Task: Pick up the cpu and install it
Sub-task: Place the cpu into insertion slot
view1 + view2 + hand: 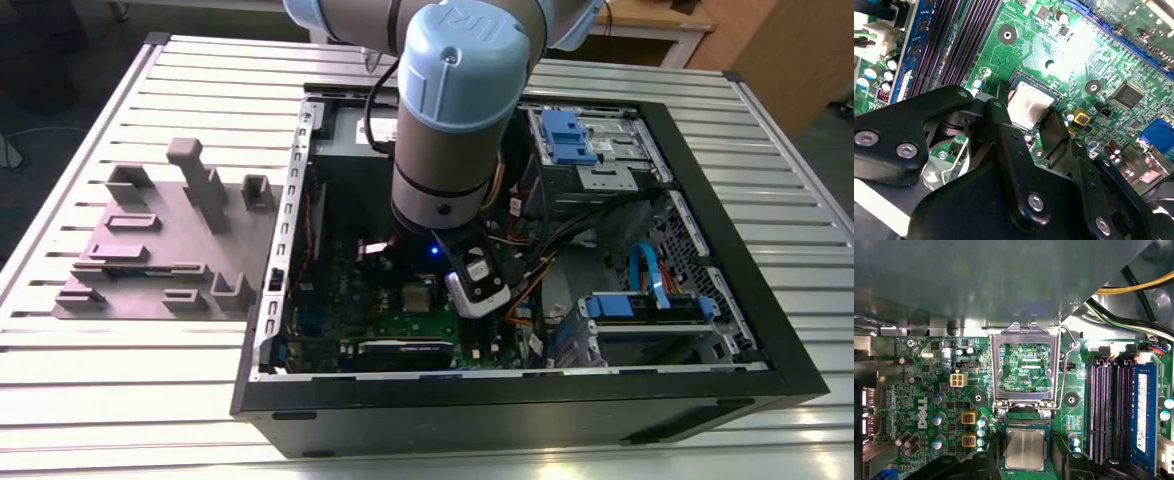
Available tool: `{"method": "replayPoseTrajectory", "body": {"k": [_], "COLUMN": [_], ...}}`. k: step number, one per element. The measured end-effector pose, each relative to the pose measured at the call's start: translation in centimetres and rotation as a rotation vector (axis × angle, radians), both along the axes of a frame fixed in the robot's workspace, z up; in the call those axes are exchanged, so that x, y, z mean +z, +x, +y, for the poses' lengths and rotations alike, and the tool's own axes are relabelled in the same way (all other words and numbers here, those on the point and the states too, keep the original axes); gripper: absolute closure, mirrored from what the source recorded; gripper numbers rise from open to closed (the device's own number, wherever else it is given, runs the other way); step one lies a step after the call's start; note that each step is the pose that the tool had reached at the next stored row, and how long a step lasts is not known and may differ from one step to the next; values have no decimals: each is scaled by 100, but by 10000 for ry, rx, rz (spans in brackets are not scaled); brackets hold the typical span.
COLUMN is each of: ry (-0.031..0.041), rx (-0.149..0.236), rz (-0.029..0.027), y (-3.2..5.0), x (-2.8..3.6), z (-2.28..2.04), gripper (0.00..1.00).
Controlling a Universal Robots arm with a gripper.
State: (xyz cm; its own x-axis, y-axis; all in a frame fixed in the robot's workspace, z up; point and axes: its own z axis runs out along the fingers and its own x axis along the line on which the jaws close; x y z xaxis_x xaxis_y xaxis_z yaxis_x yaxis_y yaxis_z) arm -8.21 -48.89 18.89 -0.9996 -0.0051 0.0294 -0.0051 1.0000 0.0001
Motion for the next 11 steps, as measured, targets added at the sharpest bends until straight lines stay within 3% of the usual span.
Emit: {"method": "replayPoseTrajectory", "body": {"k": [8,9,11], "ry": [1,1,1], "rx": [0,0,0], "rz": [0,0,0], "y": [0,0,0], "x": [-1,-1,1], "z": [0,0,0], "gripper": [47,41,41]}}
